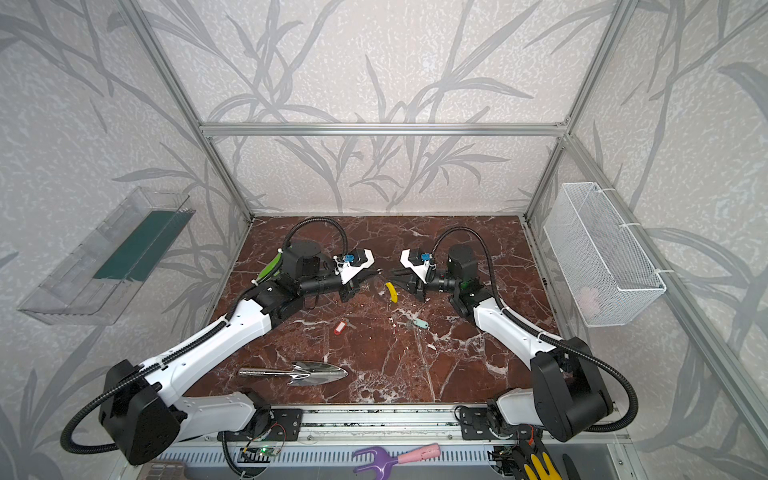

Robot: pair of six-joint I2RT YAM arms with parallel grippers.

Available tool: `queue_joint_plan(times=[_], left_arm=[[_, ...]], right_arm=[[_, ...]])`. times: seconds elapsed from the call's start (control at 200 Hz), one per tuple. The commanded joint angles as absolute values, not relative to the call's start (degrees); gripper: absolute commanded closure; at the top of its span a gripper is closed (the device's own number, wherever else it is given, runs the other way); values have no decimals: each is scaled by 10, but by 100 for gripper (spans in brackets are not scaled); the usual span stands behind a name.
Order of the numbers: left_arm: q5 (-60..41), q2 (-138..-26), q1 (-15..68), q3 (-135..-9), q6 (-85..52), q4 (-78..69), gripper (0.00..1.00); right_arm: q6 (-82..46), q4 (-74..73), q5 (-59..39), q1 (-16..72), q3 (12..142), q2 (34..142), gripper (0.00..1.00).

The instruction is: Put the keys on the keyring

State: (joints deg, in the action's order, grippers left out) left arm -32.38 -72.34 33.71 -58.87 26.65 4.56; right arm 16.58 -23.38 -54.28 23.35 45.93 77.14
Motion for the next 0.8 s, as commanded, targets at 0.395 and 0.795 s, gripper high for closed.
queue_joint_plan(times=[0.395,0.795], left_arm=[[-334,-766,356,-682,331,204,100],[-339,-769,367,-693,345,226,100]], right_arm=[[229,-145,-542,253,492,740,76],[238,-135,-524,256,491,734,78]])
